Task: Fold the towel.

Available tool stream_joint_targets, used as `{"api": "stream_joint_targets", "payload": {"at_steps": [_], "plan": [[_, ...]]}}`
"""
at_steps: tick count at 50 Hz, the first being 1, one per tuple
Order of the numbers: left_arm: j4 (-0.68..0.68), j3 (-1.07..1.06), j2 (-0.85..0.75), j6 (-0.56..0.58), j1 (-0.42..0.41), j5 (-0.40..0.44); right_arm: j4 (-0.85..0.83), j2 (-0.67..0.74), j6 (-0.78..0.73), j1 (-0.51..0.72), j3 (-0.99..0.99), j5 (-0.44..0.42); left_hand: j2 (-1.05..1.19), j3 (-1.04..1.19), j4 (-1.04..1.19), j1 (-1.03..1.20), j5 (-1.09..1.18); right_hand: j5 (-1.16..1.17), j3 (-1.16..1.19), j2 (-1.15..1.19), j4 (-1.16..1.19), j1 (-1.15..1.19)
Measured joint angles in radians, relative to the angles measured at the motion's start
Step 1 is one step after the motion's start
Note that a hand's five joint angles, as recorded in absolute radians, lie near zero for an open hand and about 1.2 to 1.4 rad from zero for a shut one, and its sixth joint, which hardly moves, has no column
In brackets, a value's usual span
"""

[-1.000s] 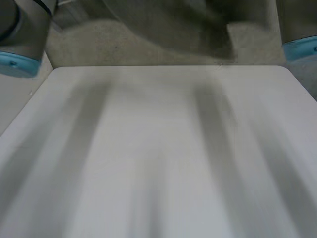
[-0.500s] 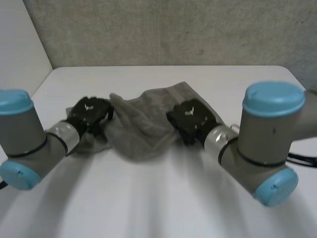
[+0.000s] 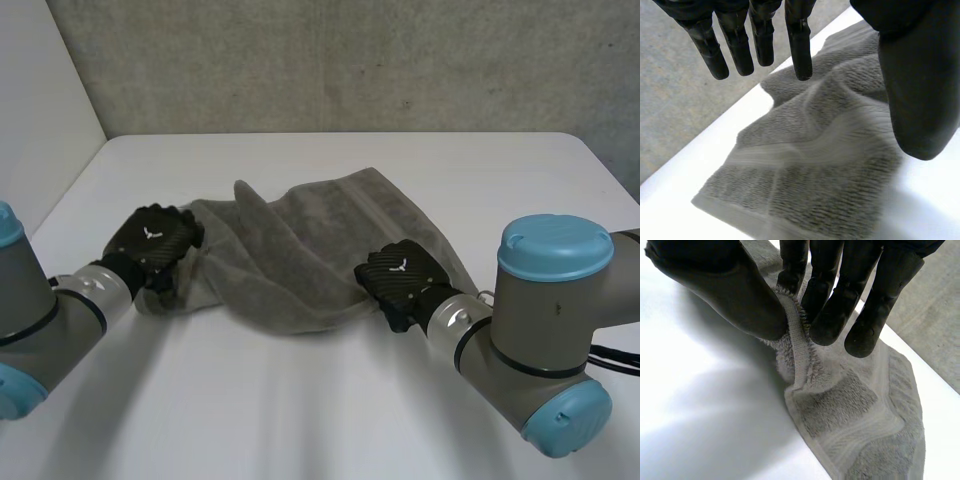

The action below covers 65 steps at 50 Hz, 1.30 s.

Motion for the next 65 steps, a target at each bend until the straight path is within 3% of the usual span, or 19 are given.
{"api": "stream_joint_targets", "payload": {"at_steps": [11,14,16,18,26,32,34,36,38,40,43,55,65], "plan": [[0.053,0.014,-0.121,0.012,-0.021,-0.008,-0.010,-0.004,0.000,-0.021,0.017,-0.001,0.013,0.011,0.012,0.016,0.028,0.000,0.000,0.000,0.000,0.000],[0.056,0.041,-0.160,0.012,-0.021,-0.015,-0.011,-0.004,0.000,-0.022,0.022,-0.002,0.385,0.369,0.380,0.367,0.398,0.000,0.000,0.000,0.000,0.000],[0.053,0.071,-0.183,0.011,-0.021,-0.024,-0.012,-0.003,0.000,-0.022,0.025,-0.002,0.804,0.779,0.795,0.766,0.820,0.000,0.003,0.000,0.000,0.000],[0.047,0.091,-0.191,0.009,-0.020,-0.029,-0.013,-0.002,0.000,-0.022,0.025,-0.002,0.978,0.956,0.974,0.930,0.991,0.000,0.004,0.000,0.000,0.000],[-0.063,0.206,-0.150,-0.036,-0.012,-0.012,-0.014,0.004,-0.002,-0.026,0.018,-0.003,0.990,0.988,1.031,0.948,1.012,0.000,0.004,0.000,0.000,0.000],[-0.190,0.373,-0.153,-0.162,0.003,0.081,-0.018,0.009,-0.003,-0.033,0.011,-0.003,0.990,0.991,1.031,0.948,1.012,0.000,0.005,0.000,0.000,0.000],[-0.210,0.431,-0.185,-0.193,0.006,0.103,-0.018,0.010,-0.003,-0.034,0.010,-0.003,0.981,0.981,1.013,0.945,1.006,0.000,0.005,0.000,0.000,0.000],[-0.221,0.490,-0.230,-0.212,0.009,0.113,-0.019,0.011,-0.004,-0.035,0.009,-0.003,0.816,0.811,0.817,0.815,0.858,0.000,0.005,0.000,0.000,0.000],[-0.228,0.571,-0.303,-0.225,0.011,0.115,-0.019,0.013,-0.006,-0.035,0.009,-0.004,0.449,0.453,0.449,0.447,0.493,0.000,0.005,0.000,0.000,0.000],[-0.229,0.630,-0.362,-0.228,0.014,0.103,-0.019,0.015,-0.007,-0.035,0.009,-0.004,0.209,0.214,0.211,0.214,0.242,0.000,0.005,0.000,0.000,0.000],[-0.226,0.712,-0.446,-0.227,0.018,0.060,-0.019,0.019,-0.009,-0.035,0.009,-0.004,0.045,0.046,0.045,0.034,0.056,0.000,0.005,0.000,0.000,0.000],[-0.180,0.838,-0.560,-0.223,0.023,-0.146,-0.026,0.037,-0.012,-0.033,0.010,-0.003,0.002,0.002,0.001,0.001,-0.013,0.000,0.005,0.000,0.000,0.000],[-0.160,0.675,-0.367,-0.230,0.008,-0.177,-0.031,0.041,-0.007,-0.033,0.013,-0.001,-0.011,-0.015,-0.013,-0.013,-0.023,0.000,0.005,0.000,0.000,0.000]]}}
